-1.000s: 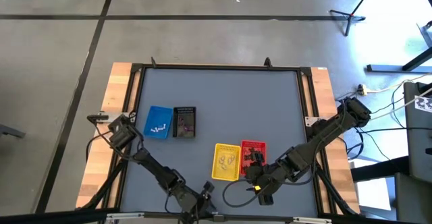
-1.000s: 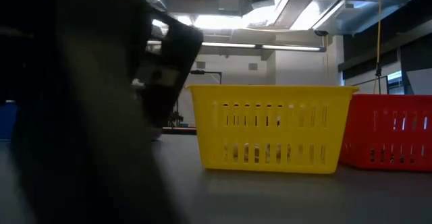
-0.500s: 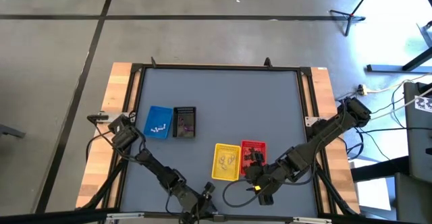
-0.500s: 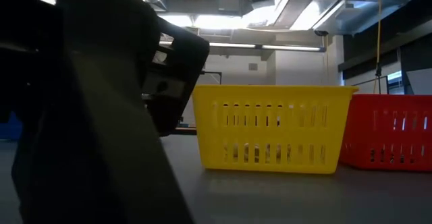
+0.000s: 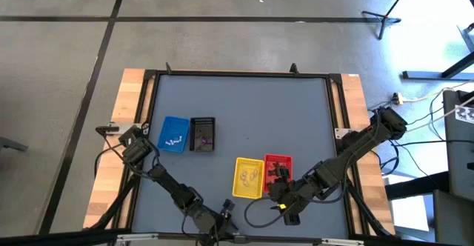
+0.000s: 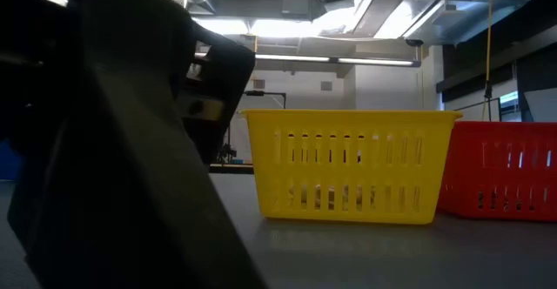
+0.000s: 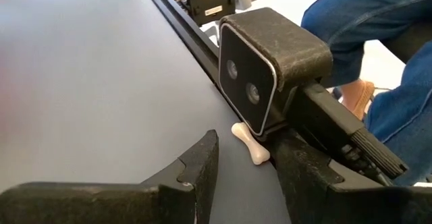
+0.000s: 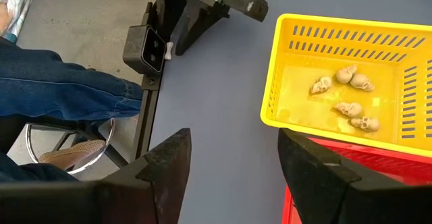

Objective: Sort Halloween decoration
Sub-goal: Put the bone toy into the blue bin

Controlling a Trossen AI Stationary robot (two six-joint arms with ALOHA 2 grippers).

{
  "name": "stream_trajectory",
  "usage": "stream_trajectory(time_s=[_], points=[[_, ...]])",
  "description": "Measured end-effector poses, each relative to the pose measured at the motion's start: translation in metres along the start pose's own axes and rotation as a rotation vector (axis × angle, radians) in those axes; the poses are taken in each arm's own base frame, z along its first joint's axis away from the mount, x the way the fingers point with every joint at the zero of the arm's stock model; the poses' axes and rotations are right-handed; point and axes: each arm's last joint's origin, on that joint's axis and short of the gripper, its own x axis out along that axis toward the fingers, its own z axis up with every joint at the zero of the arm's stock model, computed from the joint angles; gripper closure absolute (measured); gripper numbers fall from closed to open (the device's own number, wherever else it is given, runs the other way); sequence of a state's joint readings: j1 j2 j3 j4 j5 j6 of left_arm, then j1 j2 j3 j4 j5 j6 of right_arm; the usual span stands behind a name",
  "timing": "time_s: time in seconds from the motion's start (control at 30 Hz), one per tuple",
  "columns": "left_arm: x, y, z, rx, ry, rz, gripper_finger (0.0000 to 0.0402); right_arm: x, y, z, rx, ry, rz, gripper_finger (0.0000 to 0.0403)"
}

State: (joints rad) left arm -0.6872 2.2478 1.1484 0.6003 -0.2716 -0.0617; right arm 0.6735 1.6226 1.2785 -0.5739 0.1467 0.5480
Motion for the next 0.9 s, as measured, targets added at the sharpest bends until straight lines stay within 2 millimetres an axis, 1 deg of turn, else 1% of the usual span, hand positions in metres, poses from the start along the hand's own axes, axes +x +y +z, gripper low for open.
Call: stream_trajectory(time_s=[0.23, 0.5, 0.77, 0.9], points=[[0.0002, 0.0007, 0.0001, -0.018, -0.006, 0.024, 0.0273, 0.0, 0.0001, -0.0001, 0.0, 0.0, 0.0, 0.0182], [0.0002, -0.0006, -0.0012, -0.017, 0.007, -0.022, 0.0273, 0.0, 0.0001, -0.0001, 0.0, 0.001, 0.001, 0.0182], [0.0, -0.0015, -0.0013, -0.015, 0.011, -0.026, 0.0273, 0.0, 0.0003, -0.0003, 0.0, 0.005, 0.007, 0.0182], [-0.001, -0.0027, 0.0002, -0.011, 0.013, -0.063, 0.0274, 0.0, 0.0003, -0.0003, 0.0, 0.005, 0.007, 0.0182]])
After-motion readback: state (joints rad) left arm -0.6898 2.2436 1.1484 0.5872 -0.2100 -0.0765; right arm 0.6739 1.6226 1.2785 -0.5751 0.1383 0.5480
